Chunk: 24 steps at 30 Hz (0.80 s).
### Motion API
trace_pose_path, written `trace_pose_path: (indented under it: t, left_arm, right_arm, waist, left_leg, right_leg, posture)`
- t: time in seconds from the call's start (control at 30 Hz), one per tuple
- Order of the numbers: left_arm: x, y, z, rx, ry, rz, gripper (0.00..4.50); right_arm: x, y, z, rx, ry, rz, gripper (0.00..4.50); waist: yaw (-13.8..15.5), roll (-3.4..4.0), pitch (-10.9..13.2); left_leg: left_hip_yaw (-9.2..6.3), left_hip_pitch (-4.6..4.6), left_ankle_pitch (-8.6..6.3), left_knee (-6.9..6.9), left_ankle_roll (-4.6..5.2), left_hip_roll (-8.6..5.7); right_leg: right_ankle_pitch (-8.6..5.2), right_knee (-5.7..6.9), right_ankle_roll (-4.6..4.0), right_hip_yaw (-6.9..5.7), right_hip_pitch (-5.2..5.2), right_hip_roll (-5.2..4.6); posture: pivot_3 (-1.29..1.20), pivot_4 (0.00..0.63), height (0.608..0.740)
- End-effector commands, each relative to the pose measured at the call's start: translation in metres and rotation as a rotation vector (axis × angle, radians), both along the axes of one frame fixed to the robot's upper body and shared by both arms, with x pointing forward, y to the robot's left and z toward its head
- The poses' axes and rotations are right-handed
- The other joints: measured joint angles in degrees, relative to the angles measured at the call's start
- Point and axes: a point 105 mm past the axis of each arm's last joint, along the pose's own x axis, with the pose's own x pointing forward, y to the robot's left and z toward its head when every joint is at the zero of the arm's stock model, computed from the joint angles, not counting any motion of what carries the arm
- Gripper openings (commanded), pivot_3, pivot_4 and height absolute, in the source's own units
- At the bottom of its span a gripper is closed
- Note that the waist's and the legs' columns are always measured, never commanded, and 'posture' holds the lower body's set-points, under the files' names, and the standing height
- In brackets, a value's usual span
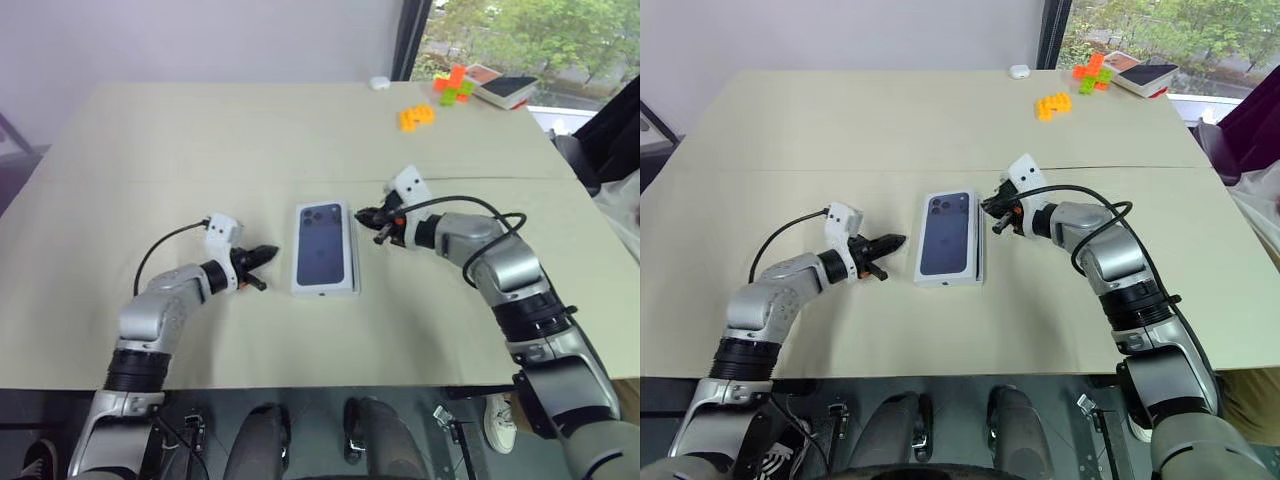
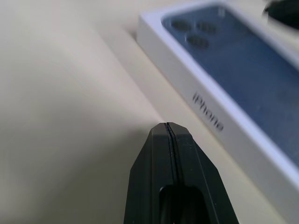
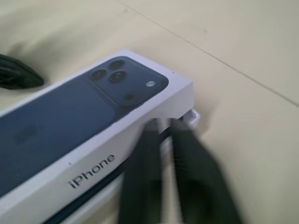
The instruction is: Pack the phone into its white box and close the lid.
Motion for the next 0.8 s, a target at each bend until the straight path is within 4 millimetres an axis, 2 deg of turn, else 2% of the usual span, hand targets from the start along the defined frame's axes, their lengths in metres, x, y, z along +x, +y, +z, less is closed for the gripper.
trace_pose_path:
  t: [0.03,0.27,0.47,0.8]
  left_arm:
    - [0.004,-0.009,0.016,-0.017,-0.034,-0.035,0.00]
    - [0.009,-0.030,0.024,-0.017,-0.029,-0.090,0.00]
    - [0.006,-0.032,0.023,-0.023,-0.029,-0.101,0.00]
    - [0.013,-0.034,0.046,-0.136,-0.073,-0.067,0.00]
  right_arm:
    - [-0.003,-0.001,0.004,-0.044,-0.055,0.036,0.04]
    - [-0.013,0.007,-0.007,-0.054,0.017,0.096,0.04]
    - [-0.013,0.010,-0.004,-0.066,0.006,0.109,0.04]
    - [-0.018,0.014,-0.010,-0.151,-0.027,0.151,0.04]
  waist:
    - [0.03,0.00,0.00]
    - [-0.02,0.00,0.00]
    - [-0.09,0.00,0.00]
    - [-0.06,0.00,0.00]
  left_leg:
    - [0.00,0.00,0.00,0.00,0.00,0.00]
    - [0.01,0.01,0.00,0.03,0.00,0.00]
    - [-0.01,0.04,0.01,0.03,-0.01,0.00]
    - [0.00,0.04,0.01,0.05,-0.02,-0.02]
  right_leg:
    - [0.00,0.01,0.00,-0.01,0.00,0.00]
    - [0.00,0.04,0.00,-0.01,0.00,0.00]
    - [0.00,0.06,0.00,-0.01,0.01,0.04]
    - [0.01,0.08,0.00,-0.01,0.02,0.01]
  posture:
    - [0.00,0.150,0.740]
    - [0.00,0.150,0.740]
    - [0.00,0.150,0.740]
    - [0.00,0.150,0.740]
